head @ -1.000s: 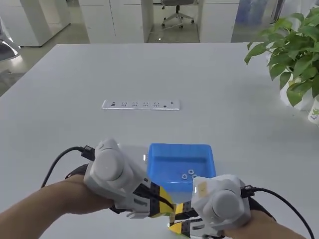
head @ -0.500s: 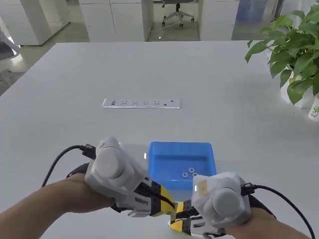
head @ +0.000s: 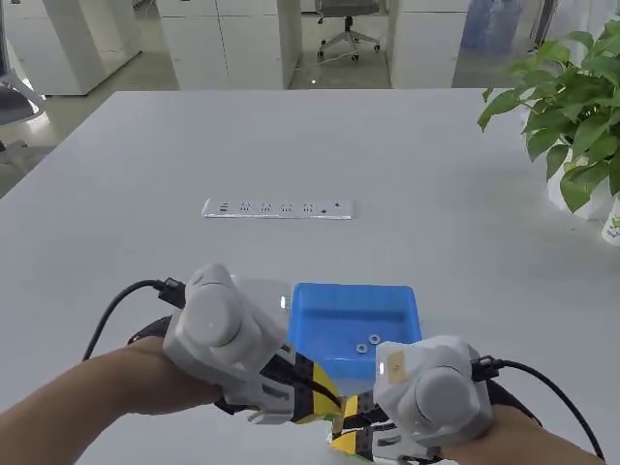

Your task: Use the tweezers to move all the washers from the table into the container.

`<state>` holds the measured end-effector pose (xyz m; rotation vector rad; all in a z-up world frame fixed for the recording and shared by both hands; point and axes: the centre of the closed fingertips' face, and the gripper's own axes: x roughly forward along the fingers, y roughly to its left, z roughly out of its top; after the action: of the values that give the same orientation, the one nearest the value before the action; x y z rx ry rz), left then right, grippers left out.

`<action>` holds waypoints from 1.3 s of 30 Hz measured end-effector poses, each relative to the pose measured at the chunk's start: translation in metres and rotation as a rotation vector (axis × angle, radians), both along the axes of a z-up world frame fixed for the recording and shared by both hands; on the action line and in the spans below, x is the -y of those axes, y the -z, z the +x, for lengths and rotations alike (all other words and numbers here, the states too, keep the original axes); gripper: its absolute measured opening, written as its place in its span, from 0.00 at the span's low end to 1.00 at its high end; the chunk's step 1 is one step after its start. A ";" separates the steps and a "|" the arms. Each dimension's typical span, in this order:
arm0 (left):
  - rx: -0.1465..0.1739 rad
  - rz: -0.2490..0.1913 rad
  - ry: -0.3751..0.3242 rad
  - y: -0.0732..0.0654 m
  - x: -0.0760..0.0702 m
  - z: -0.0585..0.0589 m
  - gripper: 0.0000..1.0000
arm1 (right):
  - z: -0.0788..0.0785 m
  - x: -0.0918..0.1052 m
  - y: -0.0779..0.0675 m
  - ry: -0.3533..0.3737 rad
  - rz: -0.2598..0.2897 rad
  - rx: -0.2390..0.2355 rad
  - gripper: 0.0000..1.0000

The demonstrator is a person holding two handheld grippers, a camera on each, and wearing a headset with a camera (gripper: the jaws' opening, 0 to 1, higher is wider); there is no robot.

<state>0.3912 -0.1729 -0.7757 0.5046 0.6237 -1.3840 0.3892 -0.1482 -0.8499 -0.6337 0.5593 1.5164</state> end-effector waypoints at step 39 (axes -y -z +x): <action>0.069 -0.034 -0.003 -0.055 0.008 0.055 0.04 | 0.060 0.010 -0.054 0.013 -0.011 0.079 0.11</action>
<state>0.4460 -0.1805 -0.7210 0.5223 0.5437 -1.3664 0.4496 -0.1584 -0.7961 -0.6945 0.5103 1.4707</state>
